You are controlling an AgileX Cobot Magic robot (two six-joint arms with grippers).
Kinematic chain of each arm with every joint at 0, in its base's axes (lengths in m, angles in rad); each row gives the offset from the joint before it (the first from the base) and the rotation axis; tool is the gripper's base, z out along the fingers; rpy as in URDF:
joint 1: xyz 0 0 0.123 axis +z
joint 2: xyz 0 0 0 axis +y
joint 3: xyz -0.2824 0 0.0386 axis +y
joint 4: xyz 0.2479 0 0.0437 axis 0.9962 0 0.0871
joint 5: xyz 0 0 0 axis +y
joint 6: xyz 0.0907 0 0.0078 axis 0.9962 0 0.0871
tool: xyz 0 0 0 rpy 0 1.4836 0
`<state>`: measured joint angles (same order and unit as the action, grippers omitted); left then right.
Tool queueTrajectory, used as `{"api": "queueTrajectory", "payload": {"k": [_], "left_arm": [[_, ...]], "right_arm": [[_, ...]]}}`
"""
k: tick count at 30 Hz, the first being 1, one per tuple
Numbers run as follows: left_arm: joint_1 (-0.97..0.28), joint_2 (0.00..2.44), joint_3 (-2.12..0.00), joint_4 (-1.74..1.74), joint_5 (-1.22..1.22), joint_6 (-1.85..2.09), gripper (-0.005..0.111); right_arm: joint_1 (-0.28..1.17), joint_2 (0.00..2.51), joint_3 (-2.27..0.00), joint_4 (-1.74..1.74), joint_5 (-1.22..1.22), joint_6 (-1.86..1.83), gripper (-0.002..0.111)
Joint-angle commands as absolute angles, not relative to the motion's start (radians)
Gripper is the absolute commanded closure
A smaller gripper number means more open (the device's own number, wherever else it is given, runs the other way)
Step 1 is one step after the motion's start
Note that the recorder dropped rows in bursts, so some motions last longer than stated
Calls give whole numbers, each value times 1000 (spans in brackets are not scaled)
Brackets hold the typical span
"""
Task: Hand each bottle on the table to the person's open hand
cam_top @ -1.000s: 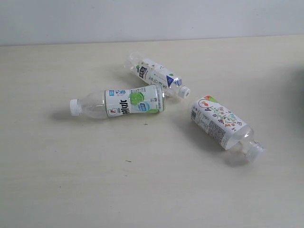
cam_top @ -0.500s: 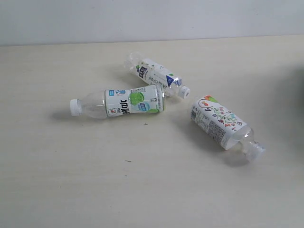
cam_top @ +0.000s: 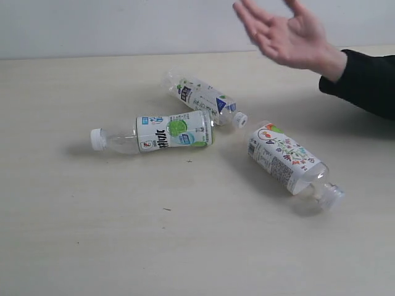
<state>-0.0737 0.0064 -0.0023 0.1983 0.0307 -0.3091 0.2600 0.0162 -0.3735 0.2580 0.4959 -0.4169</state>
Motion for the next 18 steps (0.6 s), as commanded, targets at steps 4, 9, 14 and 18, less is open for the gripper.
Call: {"api": "queueTrajectory", "payload": {"k": [4, 9, 14, 18], "left_arm": [[-69, 0, 0, 195, 28, -306, 107], [-69, 0, 0, 195, 28, -306, 107], [-69, 0, 0, 195, 28, -306, 107], [-69, 0, 0, 195, 28, -306, 107]], "right_arm": [[255, 85, -373, 114, 491, -210, 108], [255, 262, -439, 18, 567, -101, 108], [255, 583, -614, 22, 770, -68, 108], [255, 949, -868, 111, 1056, -107, 108]]}}
